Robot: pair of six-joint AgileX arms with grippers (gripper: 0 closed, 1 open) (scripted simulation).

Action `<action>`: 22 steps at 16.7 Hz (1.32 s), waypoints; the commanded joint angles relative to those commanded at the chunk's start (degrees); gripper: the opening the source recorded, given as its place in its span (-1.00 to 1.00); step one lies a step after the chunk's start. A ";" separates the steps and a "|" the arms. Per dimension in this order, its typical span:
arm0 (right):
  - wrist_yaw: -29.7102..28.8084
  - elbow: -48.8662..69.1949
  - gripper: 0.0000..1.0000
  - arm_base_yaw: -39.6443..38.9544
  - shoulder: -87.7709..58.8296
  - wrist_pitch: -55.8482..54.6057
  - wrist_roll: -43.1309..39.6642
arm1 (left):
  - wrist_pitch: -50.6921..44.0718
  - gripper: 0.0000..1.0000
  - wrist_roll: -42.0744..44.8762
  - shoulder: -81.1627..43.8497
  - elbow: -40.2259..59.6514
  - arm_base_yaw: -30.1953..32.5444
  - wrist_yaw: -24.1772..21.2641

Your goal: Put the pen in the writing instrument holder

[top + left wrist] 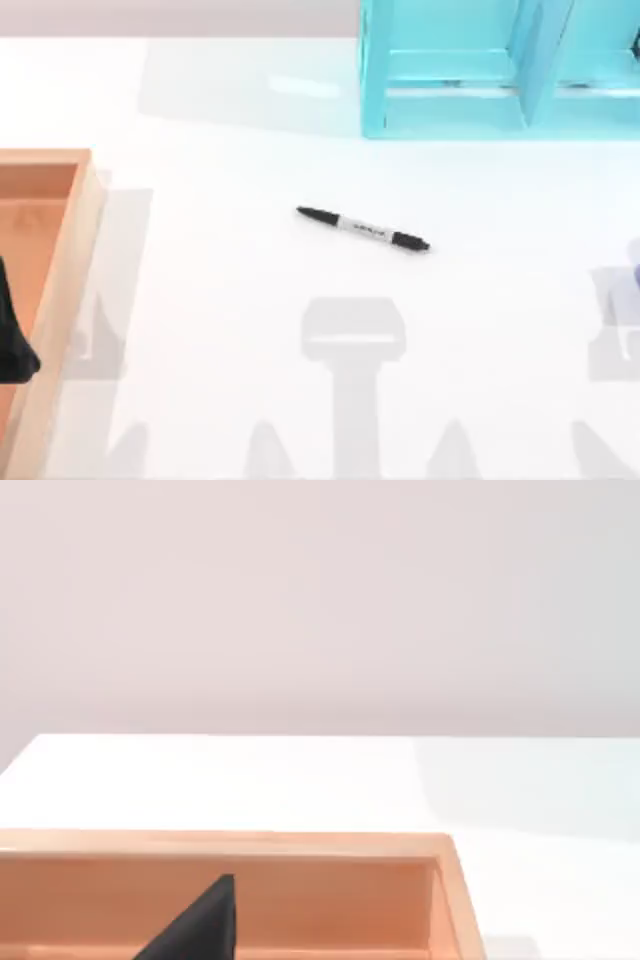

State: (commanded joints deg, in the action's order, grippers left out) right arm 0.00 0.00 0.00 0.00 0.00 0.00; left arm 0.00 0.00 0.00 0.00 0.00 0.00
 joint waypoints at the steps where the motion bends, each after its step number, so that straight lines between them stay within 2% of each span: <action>1: 0.00 0.00 1.00 0.00 0.00 0.00 0.00 | 0.00 1.00 0.00 0.00 0.00 0.00 0.00; 5: 0.23 3.22 1.00 -1.50 -3.31 1.61 -1.40 | 0.00 1.00 0.00 0.00 0.00 0.00 0.00; 10: 1.19 19.08 1.00 -8.55 -20.87 10.62 -7.68 | 0.00 1.00 0.00 0.00 0.00 0.00 0.00; 16: 1.27 46.71 1.00 -19.83 -56.86 30.37 -18.03 | 0.00 1.00 0.00 0.00 0.00 0.00 0.00; 22: -1.24 76.92 1.00 -29.25 -97.56 53.41 -26.87 | 0.00 1.00 0.00 0.00 0.00 0.00 0.00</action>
State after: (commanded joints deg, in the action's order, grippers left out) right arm -1.24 76.92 -29.25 -97.56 53.41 -26.87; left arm 0.00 0.00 0.00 0.00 0.00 0.00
